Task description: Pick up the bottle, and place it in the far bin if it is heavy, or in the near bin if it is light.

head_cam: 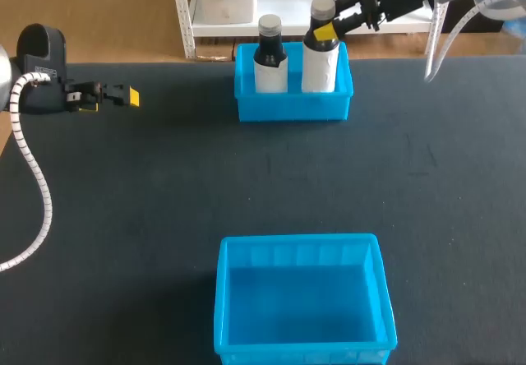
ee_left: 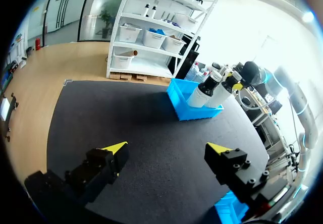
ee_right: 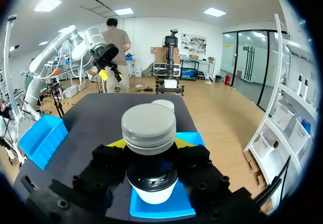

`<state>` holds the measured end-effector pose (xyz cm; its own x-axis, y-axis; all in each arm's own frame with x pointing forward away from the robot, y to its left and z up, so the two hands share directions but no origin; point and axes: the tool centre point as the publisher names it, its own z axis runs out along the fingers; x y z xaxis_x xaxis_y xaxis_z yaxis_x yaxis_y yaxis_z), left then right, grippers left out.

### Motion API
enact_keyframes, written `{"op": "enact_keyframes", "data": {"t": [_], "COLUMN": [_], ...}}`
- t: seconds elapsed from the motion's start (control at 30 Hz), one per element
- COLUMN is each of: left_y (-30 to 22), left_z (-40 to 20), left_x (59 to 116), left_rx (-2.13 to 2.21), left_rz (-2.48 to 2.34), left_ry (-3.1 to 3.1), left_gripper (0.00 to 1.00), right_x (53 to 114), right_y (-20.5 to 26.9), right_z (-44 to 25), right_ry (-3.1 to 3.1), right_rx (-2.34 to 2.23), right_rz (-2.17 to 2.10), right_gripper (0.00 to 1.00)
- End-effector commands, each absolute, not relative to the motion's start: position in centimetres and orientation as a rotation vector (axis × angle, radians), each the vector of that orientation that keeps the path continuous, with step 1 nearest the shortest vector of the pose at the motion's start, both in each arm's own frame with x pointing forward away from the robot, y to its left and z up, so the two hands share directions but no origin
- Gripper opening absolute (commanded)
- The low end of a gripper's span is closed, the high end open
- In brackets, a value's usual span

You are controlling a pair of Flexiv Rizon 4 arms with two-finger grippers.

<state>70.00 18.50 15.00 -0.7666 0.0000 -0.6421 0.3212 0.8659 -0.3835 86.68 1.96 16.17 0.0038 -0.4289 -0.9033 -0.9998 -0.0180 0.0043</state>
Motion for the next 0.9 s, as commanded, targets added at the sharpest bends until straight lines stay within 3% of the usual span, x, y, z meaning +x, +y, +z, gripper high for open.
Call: {"op": "enact_keyframes", "data": {"t": [0.03, 0.9], "left_y": [18.5, 18.5], "left_z": [15.0, 15.0], "left_x": [70.0, 70.0], "left_rx": [0.231, 0.231], "left_rz": [-0.636, -0.636], "left_ry": [2.374, 2.374], "left_gripper": [1.0, 1.0], "right_x": [87.2, 88.0], "right_y": [2.2, 2.3], "right_z": [15.9, 14.4], "right_ry": [1.519, 1.52], "right_rx": [-1.547, -1.54], "right_rz": [0.989, 1.018], "right_gripper": [0.0, 0.0]}}
